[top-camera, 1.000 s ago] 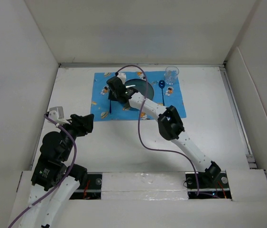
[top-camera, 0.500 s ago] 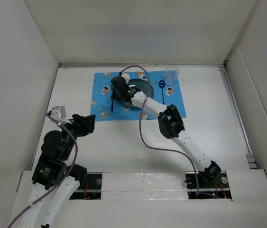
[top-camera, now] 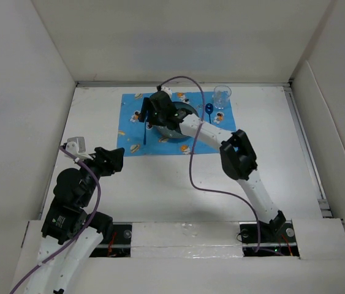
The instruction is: Set the dinner table for one person
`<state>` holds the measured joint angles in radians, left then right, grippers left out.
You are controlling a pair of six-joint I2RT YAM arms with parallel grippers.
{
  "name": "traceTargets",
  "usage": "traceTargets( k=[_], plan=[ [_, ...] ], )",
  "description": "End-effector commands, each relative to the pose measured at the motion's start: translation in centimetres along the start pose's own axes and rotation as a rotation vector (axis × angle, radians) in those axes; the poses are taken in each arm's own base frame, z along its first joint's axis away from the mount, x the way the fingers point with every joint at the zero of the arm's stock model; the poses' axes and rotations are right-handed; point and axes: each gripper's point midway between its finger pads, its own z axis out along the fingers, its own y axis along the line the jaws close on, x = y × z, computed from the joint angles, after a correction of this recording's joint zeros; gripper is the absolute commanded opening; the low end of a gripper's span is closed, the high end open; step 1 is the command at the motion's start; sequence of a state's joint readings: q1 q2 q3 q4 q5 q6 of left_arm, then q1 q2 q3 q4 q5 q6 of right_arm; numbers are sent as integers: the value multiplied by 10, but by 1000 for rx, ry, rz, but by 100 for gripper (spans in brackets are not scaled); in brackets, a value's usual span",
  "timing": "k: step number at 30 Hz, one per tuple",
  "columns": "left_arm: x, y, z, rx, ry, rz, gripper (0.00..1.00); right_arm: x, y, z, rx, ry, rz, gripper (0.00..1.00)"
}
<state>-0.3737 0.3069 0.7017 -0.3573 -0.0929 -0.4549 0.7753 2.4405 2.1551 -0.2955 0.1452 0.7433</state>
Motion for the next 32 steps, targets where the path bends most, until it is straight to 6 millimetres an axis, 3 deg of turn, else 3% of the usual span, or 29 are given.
traceTargets(
  k=[1, 3, 4, 5, 6, 8, 9, 11, 12, 13, 15, 16, 18, 19, 22, 23, 25, 26, 28, 31, 32],
  plan=[
    [-12, -5, -1, 13, -41, -2, 65, -99, 79, -92, -210, -264, -18, 75],
    [-14, -5, -2, 7, -44, -2, 69, -109, 85, -132, -256, -319, -44, 100],
    [-14, -4, -2, 5, -43, -2, 71, -109, 88, -144, -292, -328, -77, 100],
    [-14, -5, -1, 4, -41, -1, 72, -123, 98, -180, -341, -366, -84, 100],
    [-15, -5, -2, 4, -41, -3, 73, -108, 82, -181, -327, -353, -102, 100],
    [-17, -6, -3, 10, -51, -1, 74, -104, 80, -212, -362, -389, -173, 100],
    [-18, -5, -4, 6, -57, -1, 74, -96, 74, -246, -390, -417, -194, 100],
    [-24, -6, -7, 4, -73, 0, 74, -86, 61, -283, -360, -479, -266, 100],
    [-26, -7, -8, 8, -77, 4, 74, -100, 57, -337, -380, -563, -261, 100],
    [-32, -10, -12, 17, -92, 4, 74, -72, 25, -336, -296, -530, -272, 100],
    [-43, -14, -18, 26, -118, 4, 74, -65, -7, -368, -248, -553, -266, 100],
    [-48, -14, -22, 22, -127, 6, 74, -67, -33, -405, -236, -608, -230, 100],
    [-68, -19, -32, 19, -173, 13, 74, -50, -68, -427, -193, -601, -206, 100],
    [-74, -19, -36, 15, -188, 16, 74, -46, -93, -449, -197, -656, -145, 100],
    [-87, -19, -45, 10, -247, 5, 74, -28, -139, -467, -136, -662, -52, 100],
    [-83, -17, -43, 9, -244, 2, 74, -23, -152, -477, -145, -683, -15, 100],
    [-72, -15, -37, 14, -219, -1, 74, -12, -169, -475, -113, -668, 12, 100],
    [-59, -12, -28, 12, -188, -7, 74, -11, -172, -478, -123, -678, 30, 100],
    [-42, -11, -16, 24, -142, -11, 73, -5, -172, -465, -116, -659, 46, 100],
    [-38, -14, -12, 39, -125, -14, 74, -3, -160, -450, -122, -629, 13, 100],
    [-40, -17, -11, 53, -130, -15, 79, -5, -155, -446, -120, -618, -8, 100]
  ],
)
